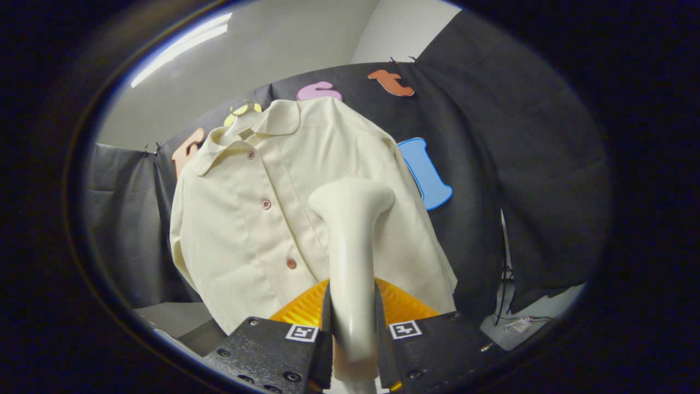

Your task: Iron the clothes twice with a garment steamer, once on the left side and once on the right side.

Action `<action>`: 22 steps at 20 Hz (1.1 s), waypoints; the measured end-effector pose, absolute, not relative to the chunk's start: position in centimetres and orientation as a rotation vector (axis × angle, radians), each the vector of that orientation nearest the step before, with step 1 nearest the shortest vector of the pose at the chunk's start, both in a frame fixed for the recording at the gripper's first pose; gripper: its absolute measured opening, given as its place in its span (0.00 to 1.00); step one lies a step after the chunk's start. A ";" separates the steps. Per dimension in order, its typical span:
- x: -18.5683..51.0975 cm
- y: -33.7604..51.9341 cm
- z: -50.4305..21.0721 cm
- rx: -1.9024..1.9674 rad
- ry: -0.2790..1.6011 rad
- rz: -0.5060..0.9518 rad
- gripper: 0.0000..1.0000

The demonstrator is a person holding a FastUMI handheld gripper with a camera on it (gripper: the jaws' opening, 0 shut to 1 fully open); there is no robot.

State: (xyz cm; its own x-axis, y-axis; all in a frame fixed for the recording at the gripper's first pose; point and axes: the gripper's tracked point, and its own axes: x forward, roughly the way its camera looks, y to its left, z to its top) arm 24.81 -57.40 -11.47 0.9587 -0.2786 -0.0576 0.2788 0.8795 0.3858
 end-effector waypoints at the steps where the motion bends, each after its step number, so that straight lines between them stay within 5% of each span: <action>1: 24.4 -57.6 -12.5 0.412 0.012 -0.298 0.33; 22: 15.4 -54.6 -29.3 0.553 0.201 -0.413 0.33</action>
